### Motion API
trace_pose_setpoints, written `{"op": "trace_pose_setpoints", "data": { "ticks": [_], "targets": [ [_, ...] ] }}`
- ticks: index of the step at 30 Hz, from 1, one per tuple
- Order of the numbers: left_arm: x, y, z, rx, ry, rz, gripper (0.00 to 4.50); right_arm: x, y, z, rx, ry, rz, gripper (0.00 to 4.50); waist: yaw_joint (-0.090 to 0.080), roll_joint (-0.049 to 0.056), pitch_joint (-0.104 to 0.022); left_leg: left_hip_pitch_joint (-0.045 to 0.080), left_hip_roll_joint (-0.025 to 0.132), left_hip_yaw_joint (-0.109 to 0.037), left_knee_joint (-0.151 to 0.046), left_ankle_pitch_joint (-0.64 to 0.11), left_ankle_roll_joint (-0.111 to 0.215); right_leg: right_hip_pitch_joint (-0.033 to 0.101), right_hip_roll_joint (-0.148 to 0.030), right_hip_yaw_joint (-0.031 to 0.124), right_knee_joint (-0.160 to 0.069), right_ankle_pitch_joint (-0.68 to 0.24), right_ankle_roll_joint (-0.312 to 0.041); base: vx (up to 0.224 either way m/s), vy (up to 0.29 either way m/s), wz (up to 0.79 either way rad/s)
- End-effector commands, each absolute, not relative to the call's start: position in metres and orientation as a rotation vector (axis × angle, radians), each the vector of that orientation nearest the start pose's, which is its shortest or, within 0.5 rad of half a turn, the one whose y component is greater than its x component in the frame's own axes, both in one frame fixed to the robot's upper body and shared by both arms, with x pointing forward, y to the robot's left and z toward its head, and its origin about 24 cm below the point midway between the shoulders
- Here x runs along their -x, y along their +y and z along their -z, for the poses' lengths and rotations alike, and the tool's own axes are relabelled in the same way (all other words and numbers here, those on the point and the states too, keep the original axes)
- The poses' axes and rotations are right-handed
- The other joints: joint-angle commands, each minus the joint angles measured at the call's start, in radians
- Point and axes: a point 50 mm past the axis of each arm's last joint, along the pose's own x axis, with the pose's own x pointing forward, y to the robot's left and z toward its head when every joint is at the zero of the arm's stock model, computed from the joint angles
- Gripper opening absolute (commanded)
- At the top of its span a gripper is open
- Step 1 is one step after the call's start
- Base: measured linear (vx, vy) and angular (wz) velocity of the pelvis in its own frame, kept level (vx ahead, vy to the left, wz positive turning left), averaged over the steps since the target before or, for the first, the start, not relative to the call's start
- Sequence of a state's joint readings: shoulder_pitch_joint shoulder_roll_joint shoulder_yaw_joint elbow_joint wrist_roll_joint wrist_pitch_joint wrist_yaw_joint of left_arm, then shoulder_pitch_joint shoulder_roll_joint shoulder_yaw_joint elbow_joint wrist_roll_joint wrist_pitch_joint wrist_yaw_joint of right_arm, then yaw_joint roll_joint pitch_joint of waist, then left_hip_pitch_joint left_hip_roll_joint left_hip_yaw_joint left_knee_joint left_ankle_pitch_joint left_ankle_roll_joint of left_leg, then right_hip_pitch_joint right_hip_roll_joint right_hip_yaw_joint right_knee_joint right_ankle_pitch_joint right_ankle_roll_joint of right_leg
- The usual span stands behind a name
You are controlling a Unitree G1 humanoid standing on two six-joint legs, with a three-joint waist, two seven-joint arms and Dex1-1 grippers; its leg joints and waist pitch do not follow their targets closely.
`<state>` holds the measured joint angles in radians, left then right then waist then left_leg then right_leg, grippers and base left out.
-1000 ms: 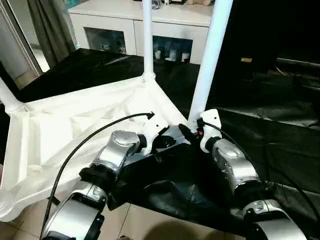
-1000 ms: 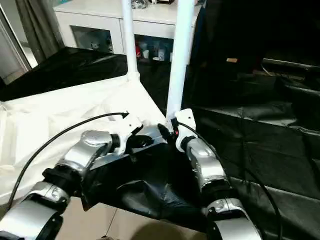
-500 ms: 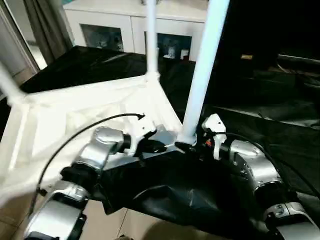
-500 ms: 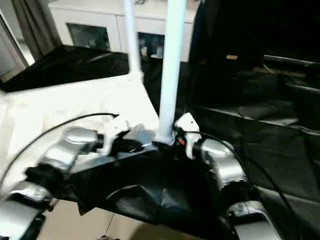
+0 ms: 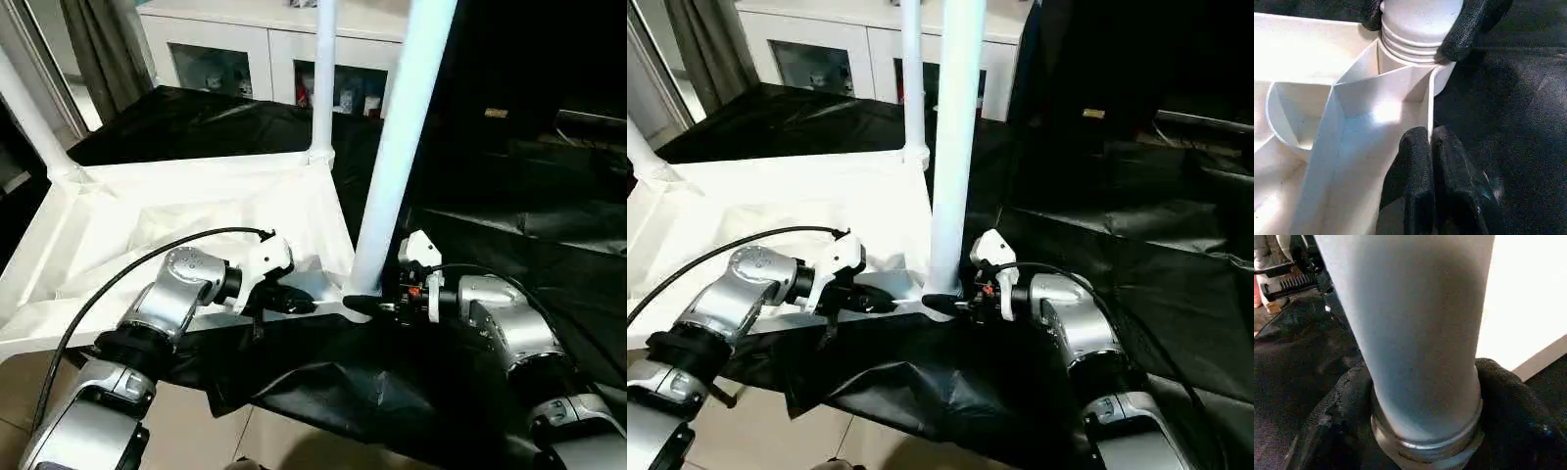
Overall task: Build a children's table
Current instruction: Rotate leg to tighten
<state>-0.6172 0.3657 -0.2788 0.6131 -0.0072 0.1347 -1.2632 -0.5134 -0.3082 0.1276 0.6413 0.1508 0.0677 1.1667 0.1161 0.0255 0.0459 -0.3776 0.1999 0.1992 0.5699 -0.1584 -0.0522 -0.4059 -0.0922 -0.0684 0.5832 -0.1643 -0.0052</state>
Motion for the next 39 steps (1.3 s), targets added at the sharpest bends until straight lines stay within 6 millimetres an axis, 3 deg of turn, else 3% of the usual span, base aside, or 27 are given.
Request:
{"op": "trace_pose_setpoints", "data": {
  "ticks": [1,3,4,8,10,13,15,16,18,20,24,26,29,35,39],
  "targets": [
    [-0.319,0.127,-0.058,-0.327,0.438,1.360,0.00,-0.304,-0.132,-0.036,0.047,0.332,-1.279,2.74,0.006,-0.008,-0.067,0.018,0.035,-0.013,-0.060,-0.232,0.046,0.049,-0.056,0.035,-0.050,-0.187,-0.244,0.000,0.000,0.00],
    [-0.320,0.126,-0.058,-0.325,0.431,1.352,0.00,-0.304,-0.131,-0.034,0.045,0.338,-1.273,2.72,0.006,-0.006,-0.068,0.019,0.035,-0.013,-0.060,-0.234,0.045,0.048,-0.055,0.035,-0.051,-0.186,-0.244,0.000,0.000,0.00],
    [-0.326,0.120,-0.056,-0.337,0.408,1.289,0.00,-0.307,-0.128,-0.026,0.077,0.348,-1.159,2.72,0.006,-0.007,-0.067,0.019,0.035,-0.014,-0.060,-0.234,0.044,0.049,-0.055,0.035,-0.050,-0.186,-0.244,0.000,0.000,0.00],
    [-0.340,0.105,-0.054,-0.346,0.383,1.121,0.00,-0.322,-0.125,-0.013,0.090,0.356,-0.823,2.71,-0.009,0.002,-0.058,0.030,0.029,-0.018,-0.068,-0.335,-0.011,0.040,-0.058,0.036,-0.072,-0.348,-0.200,0.000,0.000,0.00],
    [-0.343,0.097,-0.054,-0.330,0.378,1.090,0.00,-0.326,-0.121,-0.011,0.052,0.363,-0.727,2.71,-0.016,-0.001,-0.057,0.035,0.027,-0.023,-0.071,-0.370,-0.030,0.040,-0.059,0.036,-0.079,-0.415,-0.176,0.000,0.000,0.00],
    [-0.344,0.082,-0.053,-0.309,0.378,1.066,0.00,-0.329,-0.111,-0.008,0.009,0.371,-0.619,2.71,-0.027,-0.002,-0.055,0.037,0.025,-0.023,-0.072,-0.394,-0.025,0.033,-0.056,0.036,-0.088,-0.446,-0.156,0.000,0.000,0.00],
    [-0.346,0.065,-0.053,-0.288,0.372,1.037,0.00,-0.330,-0.092,-0.007,0.007,0.365,-0.566,2.71,-0.030,-0.006,-0.055,0.035,0.024,-0.024,-0.073,-0.392,-0.022,0.034,-0.056,0.036,-0.090,-0.453,-0.148,0.000,0.000,0.00],
    [-0.347,0.059,-0.053,-0.282,0.365,1.020,0.00,-0.330,-0.082,-0.009,0.017,0.350,-0.571,2.71,-0.030,-0.005,-0.056,0.034,0.023,-0.024,-0.073,-0.389,-0.021,0.034,-0.056,0.036,-0.090,-0.454,-0.147,0.000,0.000,0.00],
    [-0.347,0.059,-0.053,-0.282,0.365,1.020,0.00,-0.330,-0.082,-0.009,0.017,0.350,-0.571,2.71,-0.030,-0.005,-0.056,0.035,0.024,-0.026,-0.073,-0.392,-0.016,0.033,-0.056,0.036,-0.091,-0.454,-0.143,0.000,0.000,0.00],
    [-0.347,0.055,-0.053,-0.279,0.358,1.013,0.00,-0.330,-0.070,-0.013,0.016,0.314,-0.603,3.26,-0.030,-0.008,-0.056,0.031,0.023,-0.025,-0.074,-0.390,-0.005,0.033,-0.056,0.037,-0.093,-0.457,-0.135,0.000,0.000,0.00],
    [-0.340,0.063,-0.049,-0.297,0.381,1.104,0.00,-0.329,-0.071,-0.023,0.006,0.257,-0.741,3.50,-0.031,-0.010,-0.056,0.025,0.024,-0.028,-0.077,-0.386,0.002,0.037,-0.057,0.036,-0.091,-0.453,-0.131,0.000,0.000,0.00],
    [-0.338,0.070,-0.048,-0.308,0.398,1.146,0.00,-0.328,-0.078,-0.025,0.024,0.252,-0.802,3.86,-0.027,-0.013,-0.060,0.022,0.028,-0.027,-0.077,-0.353,0.016,0.043,-0.058,0.037,-0.083,-0.391,-0.146,0.000,0.000,0.00],
    [-0.331,0.081,-0.048,-0.320,0.417,1.244,0.00,-0.322,-0.092,-0.029,0.046,0.265,-0.955,3.91,-0.025,-0.012,-0.063,0.012,0.029,-0.022,-0.072,-0.287,0.042,0.052,-0.054,0.038,-0.065,-0.249,-0.190,0.000,0.000,0.00],
    [-0.323,0.099,-0.053,-0.342,0.441,1.380,0.00,-0.320,-0.121,-0.040,0.093,0.262,-1.111,3.91,-0.005,-0.008,-0.075,0.016,0.031,-0.011,-0.051,-0.160,0.098,0.053,-0.051,0.034,-0.039,-0.040,-0.274,0.025,-0.007,0.00],
    [-0.318,0.105,-0.056,-0.341,0.459,1.444,0.00,-0.316,-0.132,-0.043,0.137,0.265,-1.189,3.91,0.005,-0.007,-0.072,0.017,0.035,-0.012,-0.054,-0.185,0.087,0.053,-0.054,0.033,-0.040,-0.078,-0.277,0.000,0.000,0.00]
  ]
}}
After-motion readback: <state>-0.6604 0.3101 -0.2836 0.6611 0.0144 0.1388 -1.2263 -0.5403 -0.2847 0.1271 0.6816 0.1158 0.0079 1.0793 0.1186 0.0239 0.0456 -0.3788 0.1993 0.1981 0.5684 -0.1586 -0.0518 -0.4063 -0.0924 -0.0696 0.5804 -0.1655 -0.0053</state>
